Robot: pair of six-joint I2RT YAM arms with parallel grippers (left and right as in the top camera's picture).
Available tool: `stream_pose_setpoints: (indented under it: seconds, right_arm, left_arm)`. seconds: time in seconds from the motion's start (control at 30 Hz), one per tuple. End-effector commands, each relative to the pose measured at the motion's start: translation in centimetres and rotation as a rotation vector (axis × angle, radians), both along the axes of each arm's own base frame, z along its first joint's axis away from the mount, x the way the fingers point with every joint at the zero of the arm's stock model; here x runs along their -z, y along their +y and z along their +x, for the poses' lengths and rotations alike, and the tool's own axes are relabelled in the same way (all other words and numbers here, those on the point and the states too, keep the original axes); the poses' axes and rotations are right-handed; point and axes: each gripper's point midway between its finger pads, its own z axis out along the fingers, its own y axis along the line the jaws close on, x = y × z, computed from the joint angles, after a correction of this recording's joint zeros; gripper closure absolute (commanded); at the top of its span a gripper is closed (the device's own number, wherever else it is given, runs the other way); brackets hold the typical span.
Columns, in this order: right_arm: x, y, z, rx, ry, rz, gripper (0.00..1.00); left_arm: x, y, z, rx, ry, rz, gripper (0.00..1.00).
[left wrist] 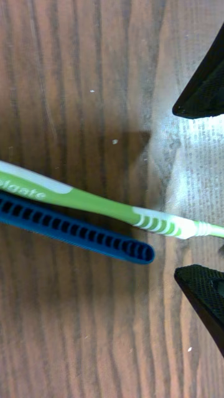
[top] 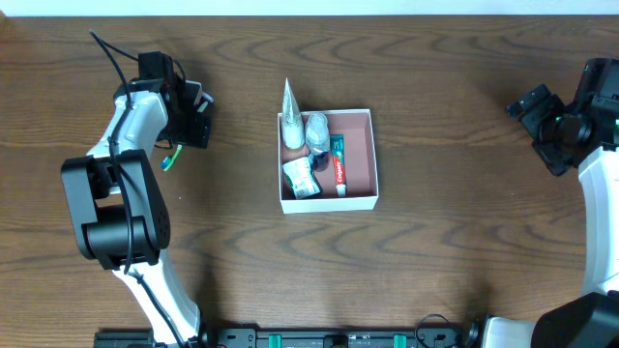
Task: Pack container
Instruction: 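Grasp the green toothbrush handle with the left gripper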
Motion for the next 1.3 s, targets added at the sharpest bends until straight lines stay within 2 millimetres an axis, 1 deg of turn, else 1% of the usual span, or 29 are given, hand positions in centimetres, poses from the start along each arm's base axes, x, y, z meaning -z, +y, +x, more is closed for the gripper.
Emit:
stream_pose_setpoints:
  seconds: [0.0, 0.13, 0.23, 0.3, 0.5, 0.57, 0.7, 0.83, 0.93, 1.03, 1.27]
  right_arm:
    - [-0.4, -0.2, -0.1, -0.004, -0.01, -0.012, 0.01]
    - [-0.4, -0.2, -0.1, -0.004, -0.01, -0.012, 0.01]
    - [-0.4, -0.2, -0.1, -0.004, -0.01, -0.012, 0.01]
    - [-0.4, -0.2, -0.1, -0.004, -0.01, -0.012, 0.01]
    - [-0.4, -0.2, -0.1, -0.004, -0.01, -0.012, 0.01]
    - [-0.4, -0.2, -0.1, -0.004, -0.01, -0.012, 0.01]
    - [-0.4, -0.2, -0.1, -0.004, -0.01, -0.012, 0.01]
    - [-0.4, -0.2, -0.1, -0.004, -0.01, -0.012, 0.01]
    - [-0.4, -0.2, -0.1, -0.004, -0.01, -0.012, 0.01]
    - [-0.4, -0.2, -0.1, -0.004, -0.01, -0.012, 0.01]
    - [-0.4, -0.2, -0.1, -0.004, -0.01, -0.012, 0.01]
  left_arm:
    - [1.3, -0.1, -0.1, 0.022, 0.023, -0.005, 0.24]
    - [1.9, -0.2, -0.3, 0.022, 0.038, -0.007, 0.24]
    - [2.0, -0.2, -0.3, 0.022, 0.04, -0.007, 0.25]
    - [2.0, -0.2, -0.3, 0.022, 0.04, -0.007, 0.28]
    - [2.1, -0.2, -0.5, 0.022, 0.045, -0.009, 0.29]
    - [2.2, -0.3, -0.6, 0.022, 0.05, -0.013, 0.33]
    - [2.2, -1.0, -0.7, 0.031, 0.051, -0.056, 0.4]
    - [2.1, -1.5, -0.6, 0.037, 0.048, -0.082, 0.5]
    - [2.2, -1.6, -0.9, 0.037, 0.06, -0.084, 0.53]
    - [2.7, -1.6, -1.6, 0.037, 0.078, -0.085, 0.53]
    - [5.2, -1.7, -2.7, 0.035, 0.119, -0.088, 0.53]
